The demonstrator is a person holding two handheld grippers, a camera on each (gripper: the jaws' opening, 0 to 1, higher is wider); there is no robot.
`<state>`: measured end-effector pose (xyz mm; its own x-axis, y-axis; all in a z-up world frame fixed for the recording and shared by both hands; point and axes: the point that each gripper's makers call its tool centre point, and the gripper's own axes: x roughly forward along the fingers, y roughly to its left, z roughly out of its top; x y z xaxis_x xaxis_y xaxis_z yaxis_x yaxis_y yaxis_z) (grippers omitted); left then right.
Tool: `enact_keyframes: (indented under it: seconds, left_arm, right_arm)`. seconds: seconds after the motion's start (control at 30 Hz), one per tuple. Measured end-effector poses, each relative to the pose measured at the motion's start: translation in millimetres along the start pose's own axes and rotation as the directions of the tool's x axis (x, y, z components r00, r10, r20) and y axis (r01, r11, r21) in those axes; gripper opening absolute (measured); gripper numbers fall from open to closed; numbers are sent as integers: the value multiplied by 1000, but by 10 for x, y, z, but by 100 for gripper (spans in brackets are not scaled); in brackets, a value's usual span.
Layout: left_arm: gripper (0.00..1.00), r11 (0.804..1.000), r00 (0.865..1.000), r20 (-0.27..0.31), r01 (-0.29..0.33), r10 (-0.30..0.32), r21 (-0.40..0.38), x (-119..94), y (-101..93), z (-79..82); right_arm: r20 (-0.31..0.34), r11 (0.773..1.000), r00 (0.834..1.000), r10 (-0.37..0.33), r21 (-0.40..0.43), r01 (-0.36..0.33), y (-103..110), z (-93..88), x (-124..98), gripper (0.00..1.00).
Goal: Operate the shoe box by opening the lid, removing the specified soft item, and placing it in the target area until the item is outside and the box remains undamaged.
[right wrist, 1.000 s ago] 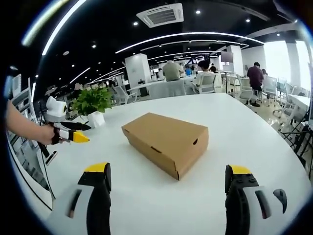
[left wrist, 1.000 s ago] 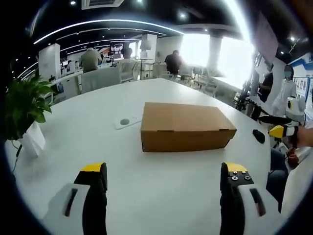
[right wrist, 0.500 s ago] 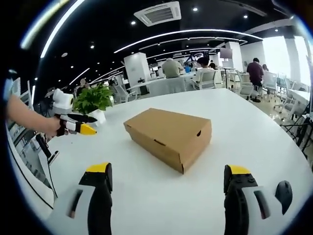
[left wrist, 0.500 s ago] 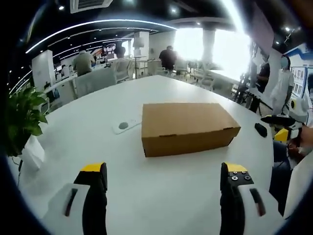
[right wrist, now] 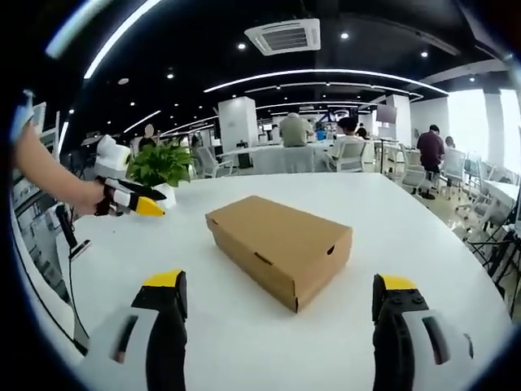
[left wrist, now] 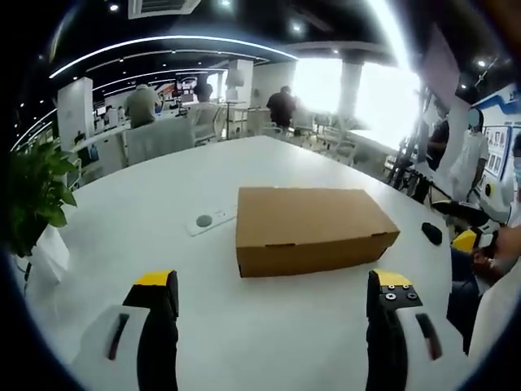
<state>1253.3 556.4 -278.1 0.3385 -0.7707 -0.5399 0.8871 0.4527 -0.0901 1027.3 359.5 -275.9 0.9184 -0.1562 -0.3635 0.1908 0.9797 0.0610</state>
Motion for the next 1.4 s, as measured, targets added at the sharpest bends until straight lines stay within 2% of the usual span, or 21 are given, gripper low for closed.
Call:
enact_keyframes:
  seconds: [0.17, 0.3, 0.4, 0.77, 0.93, 1.0, 1.03, 1.07, 1.1, 1.13, 1.27, 1.4]
  left_arm:
    - [98, 1000, 1000, -6, -3, 3, -4, 20, 16, -15]
    - [98, 1000, 1000, -4, -2, 2, -9, 40, -8, -15]
    - [98, 1000, 1000, -5, -3, 3, -10, 47, -3, -16]
    - [98, 1000, 1000, -15, 15, -15, 0, 118, -40, -8]
    - [98, 1000, 999, -28, 23, -23, 13, 157, -86, -22]
    - [98, 1000, 999, -34, 24, -24, 19, 170, -95, -32]
    - [98, 999, 999, -40, 28, -28, -24, 210, -120, -28]
    - [98, 999, 999, -42, 26, -27, -29, 233, -97, -22]
    - [99, 1000, 998, -50, 25, -25, -5, 241, -132, -21]
    - [99, 999, 998, -57, 17, -15, 39, 222, -115, 23]
    - [97, 1000, 999, -45, 13, -12, 13, 217, -99, 63]
    - [96, 1000, 998, -60, -2, 1, 0, 230, -32, -10]
  right_arm:
    - [-7, 1000, 1000, -11, 13, 11, -32, -31, -2, 91]
    - [-17, 1000, 1000, -11, -13, 11, -25, -44, -12, 89]
    - [-22, 1000, 1000, -19, -26, 18, -39, -46, -14, 95]
    - [-40, 999, 999, -22, -43, 21, -75, -38, 5, 93]
    - [-64, 996, 997, -38, -87, 32, -105, -60, 12, 97]
    - [-80, 992, 995, -53, -115, 43, -131, -77, 17, 95]
    - [-83, 996, 995, -49, -74, 42, -139, -67, 24, 95]
    - [-102, 999, 994, -33, -42, 29, -143, -80, 45, 94]
    - [-94, 999, 995, -22, -38, 18, -114, -57, 73, 93]
    - [-88, 1000, 996, 4, 7, -3, -54, -26, 127, 94]
    - [-88, 1000, 996, 25, 0, -25, -6, -14, 154, 91]
    - [-89, 1000, 996, 25, 3, -25, -36, 7, 172, 91]
